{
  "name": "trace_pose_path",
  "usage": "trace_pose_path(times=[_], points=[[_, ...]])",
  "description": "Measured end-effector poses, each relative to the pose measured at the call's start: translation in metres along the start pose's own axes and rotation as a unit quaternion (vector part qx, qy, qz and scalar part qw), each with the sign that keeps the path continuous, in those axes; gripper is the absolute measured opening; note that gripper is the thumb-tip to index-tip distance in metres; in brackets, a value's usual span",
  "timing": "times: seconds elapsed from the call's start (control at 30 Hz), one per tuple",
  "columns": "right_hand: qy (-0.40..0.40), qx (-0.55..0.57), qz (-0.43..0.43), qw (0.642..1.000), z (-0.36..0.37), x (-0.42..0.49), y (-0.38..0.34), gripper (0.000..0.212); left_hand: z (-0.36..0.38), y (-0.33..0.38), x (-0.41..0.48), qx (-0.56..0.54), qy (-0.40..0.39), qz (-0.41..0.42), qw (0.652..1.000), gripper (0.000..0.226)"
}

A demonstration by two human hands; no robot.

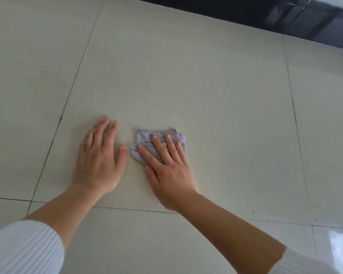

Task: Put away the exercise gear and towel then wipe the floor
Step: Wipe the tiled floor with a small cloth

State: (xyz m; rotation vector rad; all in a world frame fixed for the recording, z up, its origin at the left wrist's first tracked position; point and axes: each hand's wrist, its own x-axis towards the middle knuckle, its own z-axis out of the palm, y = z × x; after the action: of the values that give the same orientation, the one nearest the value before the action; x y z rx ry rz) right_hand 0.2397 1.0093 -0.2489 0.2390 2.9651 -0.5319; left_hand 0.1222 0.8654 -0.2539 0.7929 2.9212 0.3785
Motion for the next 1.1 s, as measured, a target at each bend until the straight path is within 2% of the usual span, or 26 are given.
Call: trace_pose_path(times=[0.2,0.27,0.33,0.37,0.5,0.57,0.63,0.73,0.83,0.93,1.0,1.1], points=[[-0.041,-0.068,-0.078,0.994,-0.002,-0.064,0.034,0.048,0.002,-0.003,-0.003,0.027,-0.017,0.034,0.999,0.064],[-0.035,-0.076,-0.026,0.996,-0.012,-0.076,0.062,0.050,0.001,-0.007,0.001,0.017,-0.050,0.039,0.998,0.072],[-0.023,-0.085,0.058,0.994,-0.026,-0.084,0.090,0.053,-0.003,-0.011,-0.003,0.010,-0.104,0.033,0.994,0.069],[-0.025,-0.085,0.101,0.991,-0.033,-0.087,0.099,0.053,-0.004,-0.012,-0.013,0.009,-0.107,0.025,0.994,0.065],[-0.034,0.004,0.250,0.968,-0.042,-0.079,0.092,0.051,-0.002,-0.010,-0.077,0.000,-0.036,-0.008,0.999,0.057],[-0.030,0.036,0.274,0.961,-0.035,-0.073,0.065,0.052,-0.007,-0.010,-0.103,0.009,-0.057,-0.014,0.998,0.057],[-0.041,0.037,0.229,0.972,-0.023,-0.078,0.028,0.053,-0.018,-0.016,-0.123,0.033,-0.108,0.017,0.993,0.061],[-0.068,0.011,0.101,0.993,0.004,-0.108,-0.030,0.052,-0.038,-0.030,-0.157,0.085,-0.177,0.048,0.979,0.064],[-0.107,-0.026,-0.021,0.994,0.025,-0.149,-0.060,0.053,-0.053,-0.037,-0.182,0.128,-0.256,-0.028,0.958,0.067],[-0.126,-0.070,-0.124,0.982,0.027,-0.175,-0.049,0.057,-0.054,-0.037,-0.200,0.120,-0.275,-0.079,0.951,0.069],[-0.134,-0.098,-0.131,0.977,0.019,-0.183,-0.023,0.051,-0.050,-0.037,-0.202,0.109,-0.265,-0.083,0.954,0.069],[-0.094,-0.125,-0.030,0.987,-0.001,-0.198,0.026,0.060,-0.051,-0.038,-0.196,0.090,-0.250,-0.058,0.962,0.070]])
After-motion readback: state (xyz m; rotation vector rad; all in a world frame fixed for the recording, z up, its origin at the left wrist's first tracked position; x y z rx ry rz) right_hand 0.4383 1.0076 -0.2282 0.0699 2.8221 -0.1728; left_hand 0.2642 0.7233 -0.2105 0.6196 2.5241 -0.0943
